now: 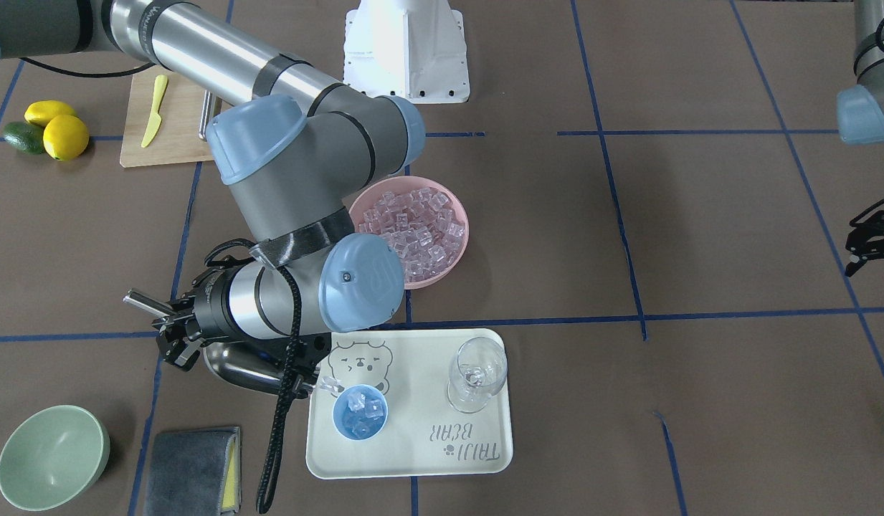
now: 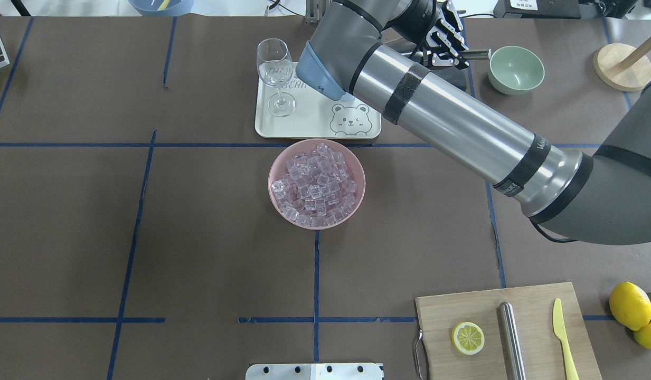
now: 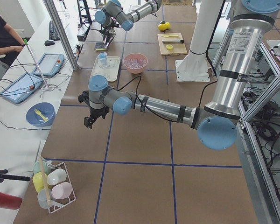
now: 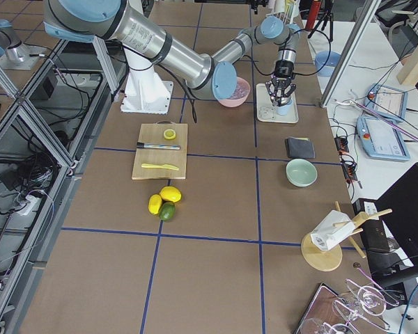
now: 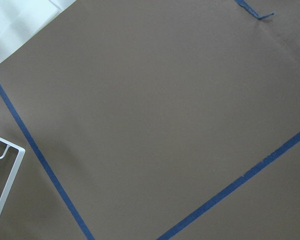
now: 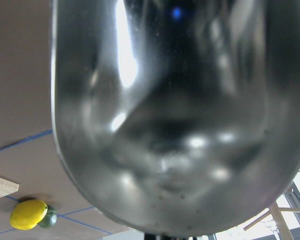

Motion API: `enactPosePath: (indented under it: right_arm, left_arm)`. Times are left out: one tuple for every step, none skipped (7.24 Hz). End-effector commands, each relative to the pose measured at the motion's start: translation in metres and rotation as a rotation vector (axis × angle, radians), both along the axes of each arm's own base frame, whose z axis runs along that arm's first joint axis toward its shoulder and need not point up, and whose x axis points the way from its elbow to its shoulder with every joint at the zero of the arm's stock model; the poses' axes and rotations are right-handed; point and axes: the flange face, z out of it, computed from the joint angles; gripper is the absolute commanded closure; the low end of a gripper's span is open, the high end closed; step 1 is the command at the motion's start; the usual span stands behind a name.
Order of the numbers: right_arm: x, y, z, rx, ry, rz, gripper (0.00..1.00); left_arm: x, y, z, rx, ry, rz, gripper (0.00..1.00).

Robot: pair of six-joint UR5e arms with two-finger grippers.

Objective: Put ice in cup with scoop

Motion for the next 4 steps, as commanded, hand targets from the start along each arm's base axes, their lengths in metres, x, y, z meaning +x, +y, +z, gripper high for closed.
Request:
enactPosePath:
  right_arm:
    - [0.0006, -0.0002, 0.0005, -0.001, 0.001, 0.000, 1.00]
    - [0.0011, -0.0003, 0.0018, -0.007, -0.003, 0.004, 1.00]
    - [0.0023, -0.0002, 0.0076, -0.008, -0.003, 0.028, 1.00]
    - [0.0019, 0.0071, 0.0046, 0.014, -0.021, 0.048, 1.00]
  left_arm:
    - [0.0000, 0.0000, -0.0001, 0.000, 0.000, 0.000, 0.00]
    - [0.0002, -0.0007, -0.0003, 0.000, 0.000, 0.000, 0.00]
    - [0.0003, -0.0011, -0.0018, 0.002, 0.000, 0.000, 0.00]
    - [0.0006, -0.0014, -0.0029, 0.003, 0.003, 0.002, 0.00]
